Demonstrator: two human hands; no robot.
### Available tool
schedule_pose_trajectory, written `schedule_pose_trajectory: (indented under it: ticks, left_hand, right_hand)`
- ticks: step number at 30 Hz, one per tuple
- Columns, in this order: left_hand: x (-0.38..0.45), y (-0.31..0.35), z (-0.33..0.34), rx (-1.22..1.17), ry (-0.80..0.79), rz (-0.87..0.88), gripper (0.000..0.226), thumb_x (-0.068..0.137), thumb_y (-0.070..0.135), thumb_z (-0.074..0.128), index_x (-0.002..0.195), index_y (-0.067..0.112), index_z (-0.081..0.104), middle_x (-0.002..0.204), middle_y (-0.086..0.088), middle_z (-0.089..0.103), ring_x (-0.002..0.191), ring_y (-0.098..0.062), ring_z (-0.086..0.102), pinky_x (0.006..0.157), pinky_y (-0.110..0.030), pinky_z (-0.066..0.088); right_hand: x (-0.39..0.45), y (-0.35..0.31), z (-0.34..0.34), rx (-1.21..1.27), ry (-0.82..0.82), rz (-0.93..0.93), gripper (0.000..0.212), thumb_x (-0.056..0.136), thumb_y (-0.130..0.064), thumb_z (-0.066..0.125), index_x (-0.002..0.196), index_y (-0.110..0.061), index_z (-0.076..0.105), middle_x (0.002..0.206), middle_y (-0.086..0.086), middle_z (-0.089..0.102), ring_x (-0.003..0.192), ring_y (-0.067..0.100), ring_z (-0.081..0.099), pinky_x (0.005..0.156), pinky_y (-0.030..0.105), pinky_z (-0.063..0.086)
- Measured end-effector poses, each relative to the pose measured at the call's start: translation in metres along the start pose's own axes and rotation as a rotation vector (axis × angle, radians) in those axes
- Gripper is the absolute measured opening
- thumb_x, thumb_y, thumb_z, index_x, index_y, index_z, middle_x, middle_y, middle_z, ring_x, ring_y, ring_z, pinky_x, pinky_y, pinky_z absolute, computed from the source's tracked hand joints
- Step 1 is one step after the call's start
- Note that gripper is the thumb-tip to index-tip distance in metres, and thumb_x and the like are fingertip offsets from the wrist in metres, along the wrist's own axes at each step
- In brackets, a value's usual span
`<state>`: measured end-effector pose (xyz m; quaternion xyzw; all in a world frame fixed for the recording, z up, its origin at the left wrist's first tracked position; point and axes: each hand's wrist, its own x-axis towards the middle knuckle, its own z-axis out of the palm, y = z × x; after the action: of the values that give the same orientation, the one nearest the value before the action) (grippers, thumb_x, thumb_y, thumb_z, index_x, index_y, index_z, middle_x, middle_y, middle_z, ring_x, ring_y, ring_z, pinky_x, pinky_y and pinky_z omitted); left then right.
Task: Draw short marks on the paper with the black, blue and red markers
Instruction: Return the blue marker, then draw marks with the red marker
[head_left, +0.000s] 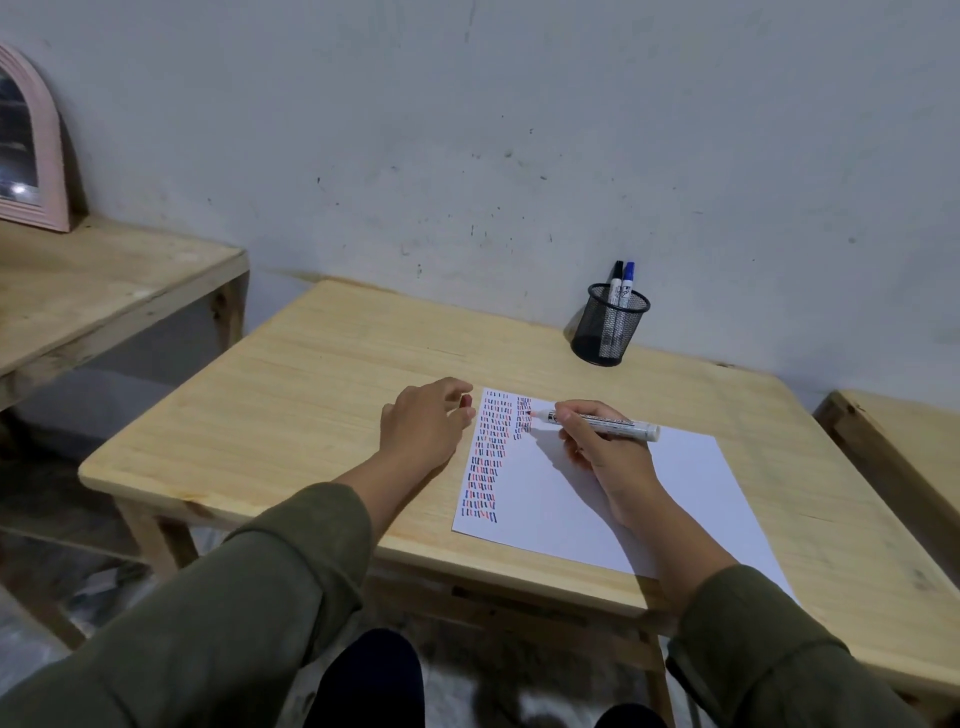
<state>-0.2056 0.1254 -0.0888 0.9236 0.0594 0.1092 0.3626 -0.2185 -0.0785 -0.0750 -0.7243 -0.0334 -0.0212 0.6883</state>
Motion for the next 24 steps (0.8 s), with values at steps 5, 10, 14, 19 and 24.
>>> schedule_pose_trajectory:
  ticks: [5,10,14,19,24]
  left_hand:
    - [0.007,0.012,0.002,-0.034,0.038,-0.04,0.023,0.088,0.022,0.056,0.106,0.027,0.068,0.1,0.005,0.073,0.097,-0.017,0.064,0.092,-0.038,0.048]
    - [0.009,0.052,-0.004,-0.788,0.023,-0.263,0.011,0.087,0.017,0.062,0.095,0.019,0.069,0.09,0.01,0.069,0.081,-0.006,0.061,0.061,-0.019,0.045]
    - [0.013,0.078,-0.008,-1.057,-0.111,-0.357,0.009,0.088,0.019,0.061,0.085,0.025,0.067,0.091,0.006,0.067,0.088,-0.01,0.057,0.059,-0.023,0.034]
    - [0.007,0.097,-0.01,-1.065,-0.197,-0.391,0.009,0.089,0.023,0.061,0.081,0.024,0.065,0.081,0.009,0.065,0.076,-0.003,0.056,0.058,-0.021,0.034]
    - [0.001,0.107,-0.01,-1.067,-0.236,-0.369,0.009,0.089,0.02,0.059,0.082,0.022,0.065,0.078,0.008,0.065,0.073,-0.003,0.056,0.056,-0.02,0.031]
  right_hand:
    - [-0.001,-0.016,-0.005,-0.032,-0.003,-0.063,0.005,0.085,-0.02,0.067,0.086,-0.02,0.071,0.065,0.001,0.062,0.053,0.01,0.055,0.05,0.022,0.041]
    - [0.0,-0.036,-0.01,-0.02,0.011,-0.14,0.006,0.086,-0.018,0.066,0.087,-0.02,0.072,0.065,-0.002,0.064,0.058,0.014,0.055,0.05,0.022,0.042]
    - [-0.003,-0.051,-0.012,-0.015,-0.001,-0.211,0.009,0.086,-0.014,0.065,0.088,-0.02,0.072,0.067,0.003,0.064,0.058,0.013,0.057,0.051,0.022,0.043]
    - [-0.004,-0.06,-0.018,-0.037,0.007,-0.249,0.009,0.086,-0.015,0.065,0.088,-0.02,0.072,0.063,-0.002,0.064,0.058,0.012,0.057,0.052,0.023,0.045]
    - [-0.006,-0.066,-0.023,-0.027,0.024,-0.258,0.009,0.086,-0.016,0.066,0.088,-0.022,0.072,0.066,-0.002,0.065,0.06,0.013,0.058,0.053,0.025,0.045]
